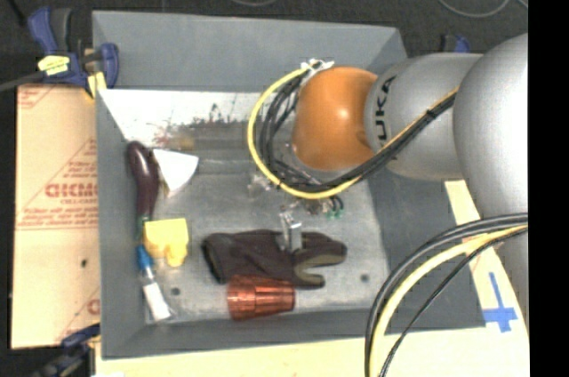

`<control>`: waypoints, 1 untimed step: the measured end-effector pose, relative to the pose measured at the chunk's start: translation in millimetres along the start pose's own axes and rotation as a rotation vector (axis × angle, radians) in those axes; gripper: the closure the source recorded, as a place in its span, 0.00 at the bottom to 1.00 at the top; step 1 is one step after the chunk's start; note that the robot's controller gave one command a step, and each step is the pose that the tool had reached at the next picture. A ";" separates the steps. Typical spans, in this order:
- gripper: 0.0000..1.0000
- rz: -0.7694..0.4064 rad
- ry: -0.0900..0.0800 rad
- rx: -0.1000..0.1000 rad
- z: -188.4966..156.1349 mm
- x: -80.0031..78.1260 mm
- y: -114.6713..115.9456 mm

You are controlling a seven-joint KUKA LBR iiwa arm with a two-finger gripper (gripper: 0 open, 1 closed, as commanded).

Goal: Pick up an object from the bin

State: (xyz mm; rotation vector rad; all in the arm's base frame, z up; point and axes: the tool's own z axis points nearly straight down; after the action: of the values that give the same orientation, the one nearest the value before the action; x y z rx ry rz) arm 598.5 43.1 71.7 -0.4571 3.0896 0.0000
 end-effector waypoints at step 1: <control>0.00 -0.035 -0.001 0.001 0.2 -1.7 3.1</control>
Offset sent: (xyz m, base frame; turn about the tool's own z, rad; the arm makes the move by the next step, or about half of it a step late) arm -0.0331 0.0083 -0.0017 -0.2285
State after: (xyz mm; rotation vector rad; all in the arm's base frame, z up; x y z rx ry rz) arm 599.2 46.5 71.5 -0.5105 3.0804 -0.0012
